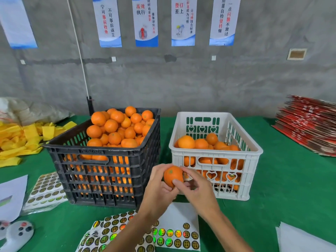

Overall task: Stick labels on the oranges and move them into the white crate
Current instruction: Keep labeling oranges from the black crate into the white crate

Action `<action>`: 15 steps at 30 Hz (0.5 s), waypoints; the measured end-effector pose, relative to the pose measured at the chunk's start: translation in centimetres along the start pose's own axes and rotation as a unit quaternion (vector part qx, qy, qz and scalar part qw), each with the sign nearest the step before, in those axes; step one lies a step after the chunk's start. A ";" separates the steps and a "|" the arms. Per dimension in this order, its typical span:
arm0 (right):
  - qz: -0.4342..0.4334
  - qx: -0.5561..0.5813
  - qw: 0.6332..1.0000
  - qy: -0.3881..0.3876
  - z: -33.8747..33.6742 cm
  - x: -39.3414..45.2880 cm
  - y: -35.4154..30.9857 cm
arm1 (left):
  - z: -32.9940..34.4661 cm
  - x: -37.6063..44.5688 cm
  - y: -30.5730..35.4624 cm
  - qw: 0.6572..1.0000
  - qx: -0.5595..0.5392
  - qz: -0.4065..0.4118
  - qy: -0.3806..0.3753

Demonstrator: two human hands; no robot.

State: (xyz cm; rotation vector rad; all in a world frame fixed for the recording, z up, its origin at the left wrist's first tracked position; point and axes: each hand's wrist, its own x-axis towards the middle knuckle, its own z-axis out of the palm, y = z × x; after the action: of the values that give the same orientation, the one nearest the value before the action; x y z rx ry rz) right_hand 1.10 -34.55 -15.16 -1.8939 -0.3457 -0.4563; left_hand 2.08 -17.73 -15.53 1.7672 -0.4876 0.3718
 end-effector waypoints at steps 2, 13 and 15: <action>-0.014 0.007 0.998 0.057 -0.9 1.0 -1.2 | 0.6 1.8 1.4 0.999 0.021 0.031 -0.013; -0.049 -0.131 0.959 0.246 -5.0 7.1 -5.0 | 4.8 14.0 8.3 0.958 0.110 0.154 -0.215; -0.042 -0.151 0.961 0.229 -4.9 7.3 -4.8 | 4.9 15.1 8.7 0.949 0.138 0.171 -0.224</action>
State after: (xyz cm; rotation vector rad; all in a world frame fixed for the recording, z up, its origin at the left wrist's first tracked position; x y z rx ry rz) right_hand 4.71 -37.25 -6.19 -1.9958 -0.0481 -1.0314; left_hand 10.64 -26.22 -1.96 2.0480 -1.1220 0.2858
